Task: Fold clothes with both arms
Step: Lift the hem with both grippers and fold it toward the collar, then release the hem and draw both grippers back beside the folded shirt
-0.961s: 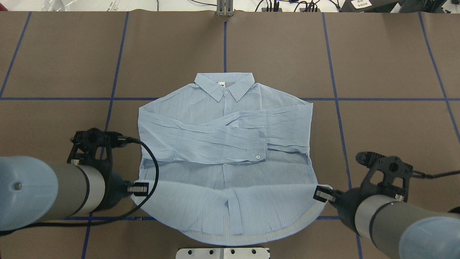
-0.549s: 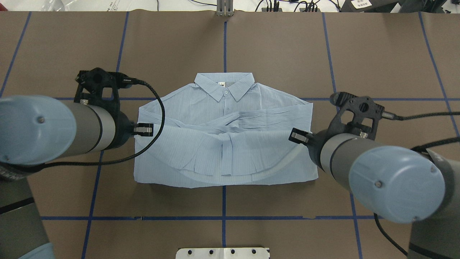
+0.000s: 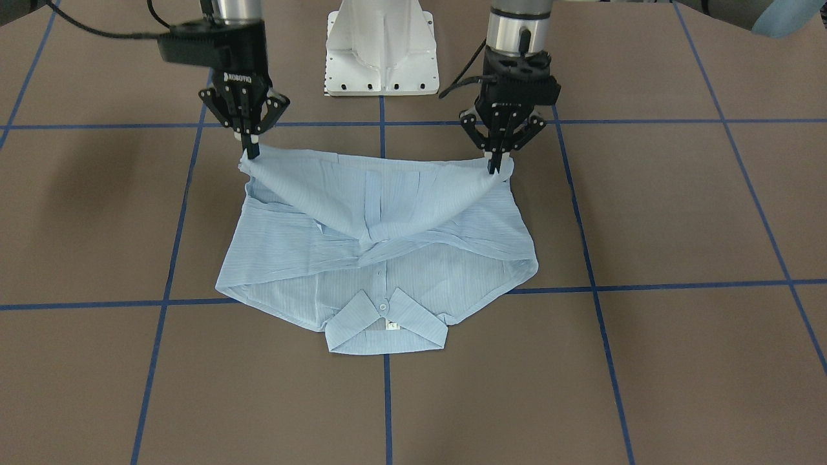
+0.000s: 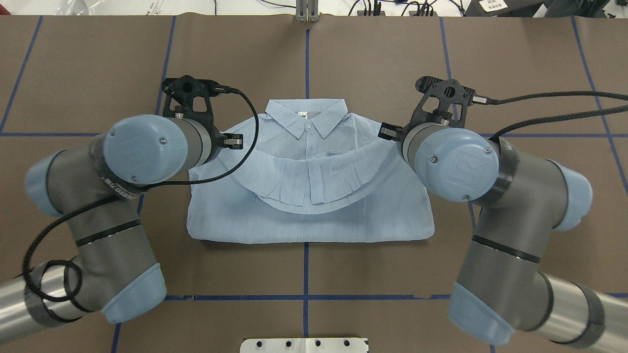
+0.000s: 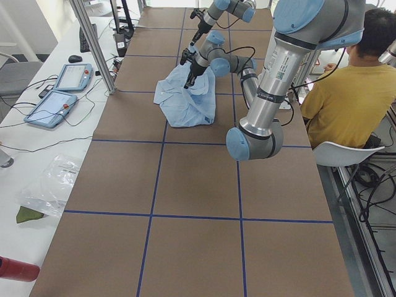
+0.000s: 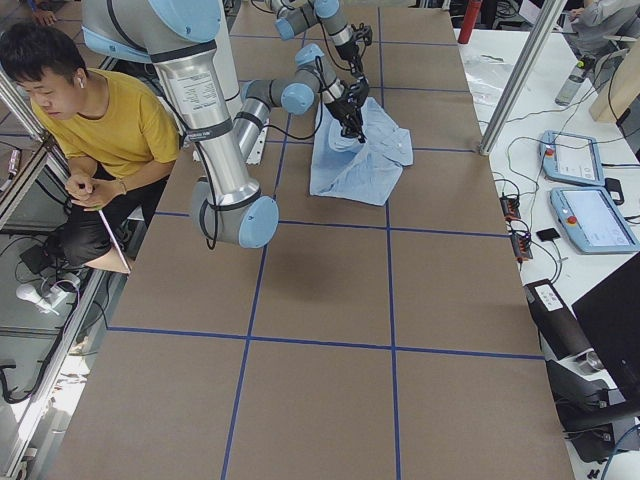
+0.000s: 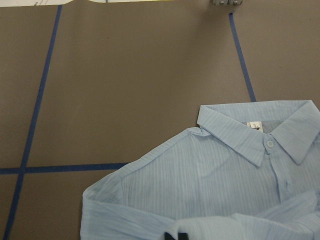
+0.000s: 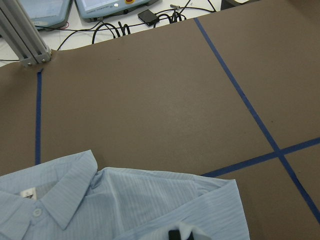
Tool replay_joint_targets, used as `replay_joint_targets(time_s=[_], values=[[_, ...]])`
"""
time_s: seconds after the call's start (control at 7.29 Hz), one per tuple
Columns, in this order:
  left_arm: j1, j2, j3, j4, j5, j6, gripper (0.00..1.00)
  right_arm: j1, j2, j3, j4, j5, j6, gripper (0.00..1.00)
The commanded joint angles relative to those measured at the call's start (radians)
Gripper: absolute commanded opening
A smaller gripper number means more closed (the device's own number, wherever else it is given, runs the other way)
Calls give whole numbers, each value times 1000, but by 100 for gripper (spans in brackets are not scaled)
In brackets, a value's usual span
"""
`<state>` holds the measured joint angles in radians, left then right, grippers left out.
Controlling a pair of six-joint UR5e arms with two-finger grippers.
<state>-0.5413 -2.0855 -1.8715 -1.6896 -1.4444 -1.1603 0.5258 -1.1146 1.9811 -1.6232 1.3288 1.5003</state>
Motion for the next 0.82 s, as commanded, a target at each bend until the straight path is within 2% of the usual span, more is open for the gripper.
replay_joint_targets(time_s=[0.0,0.14,0.55,0.69], values=[[-23,1,171,-181,27,36,0,66,-1,-236,222,23,-44,0],[-64,1,173,-205,27,150,0,94,-1,-269,273,47,-95,0],[-91,1,199,-208,24,169,0,112,-1,-291,276,69,-112,0],[-91,1,224,-219,24,169,0,111,1,-327,278,70,-115,0]])
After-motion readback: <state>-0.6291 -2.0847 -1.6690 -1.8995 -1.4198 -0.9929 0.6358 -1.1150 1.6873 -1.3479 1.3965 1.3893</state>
